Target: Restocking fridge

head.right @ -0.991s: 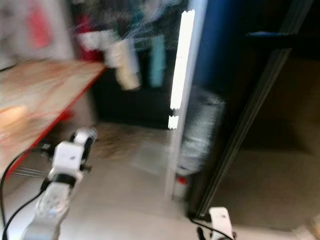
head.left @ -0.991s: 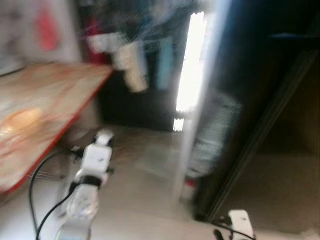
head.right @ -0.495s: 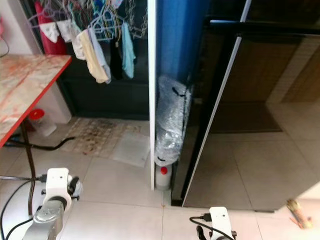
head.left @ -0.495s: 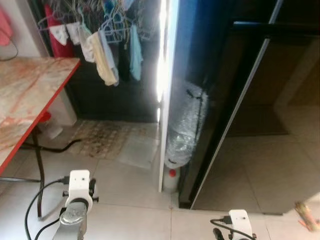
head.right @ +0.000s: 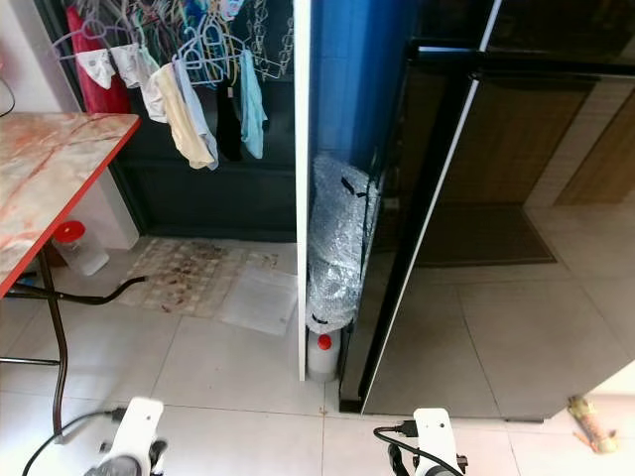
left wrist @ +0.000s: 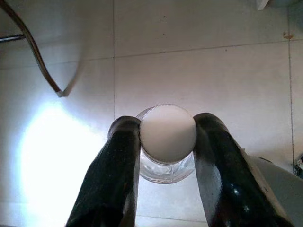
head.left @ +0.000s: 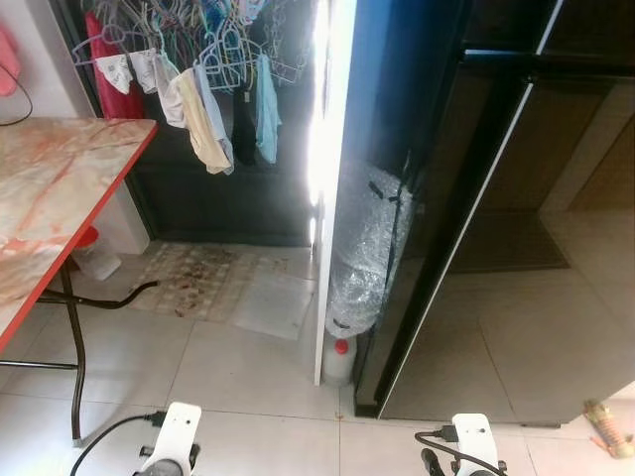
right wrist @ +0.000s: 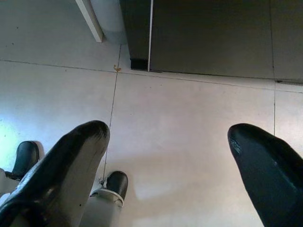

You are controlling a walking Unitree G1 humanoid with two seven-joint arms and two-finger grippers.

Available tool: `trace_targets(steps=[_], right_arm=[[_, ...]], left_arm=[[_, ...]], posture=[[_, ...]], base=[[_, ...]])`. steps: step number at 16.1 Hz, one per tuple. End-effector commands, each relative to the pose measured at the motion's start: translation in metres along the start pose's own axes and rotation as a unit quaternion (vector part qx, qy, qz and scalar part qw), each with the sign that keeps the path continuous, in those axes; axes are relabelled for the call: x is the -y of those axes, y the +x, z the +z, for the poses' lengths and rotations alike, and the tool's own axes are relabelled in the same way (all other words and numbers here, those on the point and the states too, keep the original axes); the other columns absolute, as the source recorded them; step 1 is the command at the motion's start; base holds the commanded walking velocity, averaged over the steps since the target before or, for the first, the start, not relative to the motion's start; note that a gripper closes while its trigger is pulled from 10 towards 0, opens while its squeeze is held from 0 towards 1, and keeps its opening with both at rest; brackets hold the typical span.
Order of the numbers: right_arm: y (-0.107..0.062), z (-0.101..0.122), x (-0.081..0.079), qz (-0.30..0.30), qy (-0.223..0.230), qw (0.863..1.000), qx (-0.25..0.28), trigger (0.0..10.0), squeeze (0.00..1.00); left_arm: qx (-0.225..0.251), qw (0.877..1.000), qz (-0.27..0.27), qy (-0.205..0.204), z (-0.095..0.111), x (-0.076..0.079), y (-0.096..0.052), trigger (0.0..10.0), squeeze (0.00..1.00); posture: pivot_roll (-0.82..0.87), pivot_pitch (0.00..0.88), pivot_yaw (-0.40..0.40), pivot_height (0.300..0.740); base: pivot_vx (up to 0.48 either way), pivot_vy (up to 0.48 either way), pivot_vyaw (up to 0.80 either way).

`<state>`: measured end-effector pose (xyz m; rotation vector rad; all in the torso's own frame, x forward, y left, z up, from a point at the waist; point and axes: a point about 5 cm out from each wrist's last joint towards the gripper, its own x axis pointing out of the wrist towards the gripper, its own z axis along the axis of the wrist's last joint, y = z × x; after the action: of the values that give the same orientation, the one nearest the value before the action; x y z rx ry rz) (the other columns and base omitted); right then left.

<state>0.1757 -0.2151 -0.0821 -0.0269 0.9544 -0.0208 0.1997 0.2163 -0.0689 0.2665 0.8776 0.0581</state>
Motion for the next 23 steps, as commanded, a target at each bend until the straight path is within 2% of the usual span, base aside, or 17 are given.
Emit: trace_targets(steps=[1, 5, 10, 14, 18, 23], right_arm=[[0.0, -0.002, 0.001, -0.006, 0.005, 1.0, -0.004, 10.0, 0.0], [-0.001, -0.005, 0.002, -0.01, 0.001, 1.0, -0.014, 10.0, 0.0], [0.0, -0.003, 0.003, -0.01, -0.005, 1.0, -0.018, 10.0, 0.0], [0.0, -0.001, 0.003, -0.014, -0.006, 1.0, -0.013, 10.0, 0.0], [0.0, -0.003, 0.001, -0.008, -0.006, 1.0, -0.021, 10.0, 0.0], [0.0, -0.002, 0.002, -0.017, -0.003, 1.0, -0.016, 10.0, 0.0]], left_arm=[[0.014, 1.0, 0.002, -0.005, 0.006, 0.001, 0.001, 10.0, 0.0], [0.006, 1.0, 0.005, 0.001, 0.0, 0.0, 0.0, 10.0, 0.0], [0.004, 1.0, 0.0, 0.003, -0.002, 0.006, 0.0, 10.0, 0.0], [0.0, 1.0, 0.002, 0.0, -0.005, 0.005, -0.001, 10.0, 0.0], [-0.001, 1.0, 0.001, 0.001, -0.007, 0.006, -0.001, 10.0, 0.0], [0.0, 1.0, 0.001, 0.0, -0.005, 0.006, -0.001, 10.0, 0.0]], posture=[[-0.04, 0.0, -0.012, 0.74], [-0.04, 0.0, -0.012, 0.74], [-0.04, 0.0, -0.015, 0.74], [-0.03, 0.0, -0.016, 0.74], [-0.03, 0.0, -0.013, 0.74], [-0.03, 0.0, -0.014, 0.74]], base=[[0.0, 0.0, 0.0], [0.0, 0.0, 0.0], [0.0, 0.0, -0.71], [0.0, 0.0, 0.0], [0.0, 0.242, -0.5], [0.0, 0.251, 0.0]])
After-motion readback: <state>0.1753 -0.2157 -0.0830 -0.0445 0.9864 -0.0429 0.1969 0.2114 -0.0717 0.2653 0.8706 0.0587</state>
